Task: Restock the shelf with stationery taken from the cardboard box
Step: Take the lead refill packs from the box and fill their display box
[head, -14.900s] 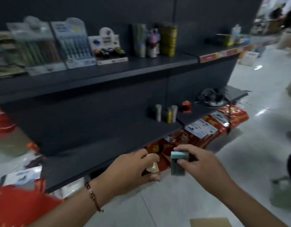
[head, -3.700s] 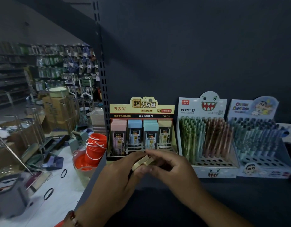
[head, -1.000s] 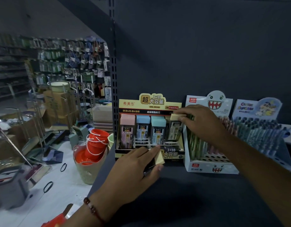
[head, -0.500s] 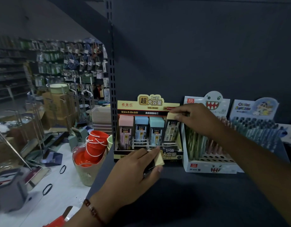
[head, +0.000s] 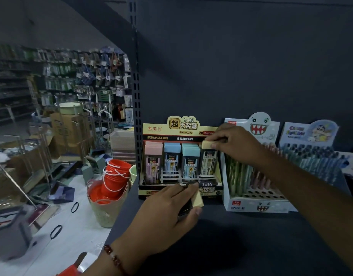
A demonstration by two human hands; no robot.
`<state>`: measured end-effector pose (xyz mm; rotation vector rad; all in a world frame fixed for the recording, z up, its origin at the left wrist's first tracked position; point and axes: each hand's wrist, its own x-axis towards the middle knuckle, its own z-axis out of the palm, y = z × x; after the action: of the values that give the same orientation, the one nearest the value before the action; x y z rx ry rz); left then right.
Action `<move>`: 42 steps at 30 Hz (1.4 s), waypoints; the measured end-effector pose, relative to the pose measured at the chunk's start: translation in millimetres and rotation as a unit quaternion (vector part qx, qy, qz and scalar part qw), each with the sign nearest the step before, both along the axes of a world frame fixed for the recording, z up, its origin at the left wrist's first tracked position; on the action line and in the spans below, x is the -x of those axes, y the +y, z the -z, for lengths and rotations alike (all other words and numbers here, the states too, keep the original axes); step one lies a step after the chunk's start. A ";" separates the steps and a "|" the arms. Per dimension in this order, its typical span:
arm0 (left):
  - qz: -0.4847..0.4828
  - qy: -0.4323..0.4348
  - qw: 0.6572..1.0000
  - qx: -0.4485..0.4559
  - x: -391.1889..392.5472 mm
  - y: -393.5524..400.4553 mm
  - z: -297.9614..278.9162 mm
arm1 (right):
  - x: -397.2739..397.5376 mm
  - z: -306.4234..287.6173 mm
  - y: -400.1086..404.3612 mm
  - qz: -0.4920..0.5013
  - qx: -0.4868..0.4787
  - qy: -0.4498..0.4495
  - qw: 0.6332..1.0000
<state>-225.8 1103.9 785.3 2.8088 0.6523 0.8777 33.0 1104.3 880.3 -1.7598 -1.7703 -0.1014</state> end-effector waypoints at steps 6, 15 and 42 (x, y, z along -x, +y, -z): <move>0.019 -0.005 1.000 0.005 0.0 0.9 -0.1 | 7.0 -4.3 4.2 0.032 0.042 -0.035 0.998; 0.016 -0.001 1.000 -0.002 0.0 2.0 -0.1 | 12.7 2.3 5.9 0.085 0.043 -0.146 0.985; -0.009 -0.038 0.998 -0.057 -2.9 5.2 7.0 | 63.8 90.2 -87.6 -0.113 0.045 0.261 0.958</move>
<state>-222.9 1109.1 778.3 2.8559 0.6375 1.0524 -30.8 1016.7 790.1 -1.4540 -1.5772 0.5023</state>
